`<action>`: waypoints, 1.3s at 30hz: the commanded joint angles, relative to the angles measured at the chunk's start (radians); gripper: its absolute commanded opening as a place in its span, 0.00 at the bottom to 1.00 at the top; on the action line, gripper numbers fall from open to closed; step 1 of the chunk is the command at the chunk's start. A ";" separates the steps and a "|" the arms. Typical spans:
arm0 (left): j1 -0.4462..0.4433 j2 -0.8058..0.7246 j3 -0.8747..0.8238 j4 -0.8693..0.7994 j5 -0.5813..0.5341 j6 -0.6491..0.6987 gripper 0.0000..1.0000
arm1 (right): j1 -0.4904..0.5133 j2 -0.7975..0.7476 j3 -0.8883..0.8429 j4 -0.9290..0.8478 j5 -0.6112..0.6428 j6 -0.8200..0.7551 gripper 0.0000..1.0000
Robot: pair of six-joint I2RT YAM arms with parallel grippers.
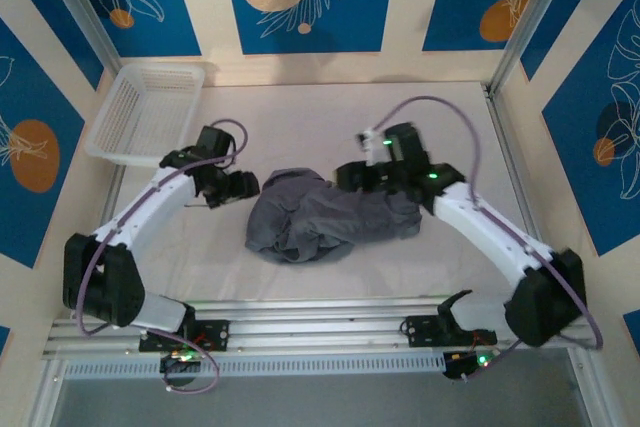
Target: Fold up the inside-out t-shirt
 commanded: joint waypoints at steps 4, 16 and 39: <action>0.001 0.085 -0.090 0.139 0.169 -0.111 0.72 | 0.137 0.215 0.032 -0.069 0.134 -0.178 0.72; 0.015 0.148 0.059 0.101 0.237 -0.054 0.00 | 0.049 0.202 0.108 -0.087 0.002 -0.235 0.00; -0.181 0.348 0.150 -0.020 0.121 0.132 0.57 | -0.499 -0.239 -0.201 -0.044 0.149 0.387 0.00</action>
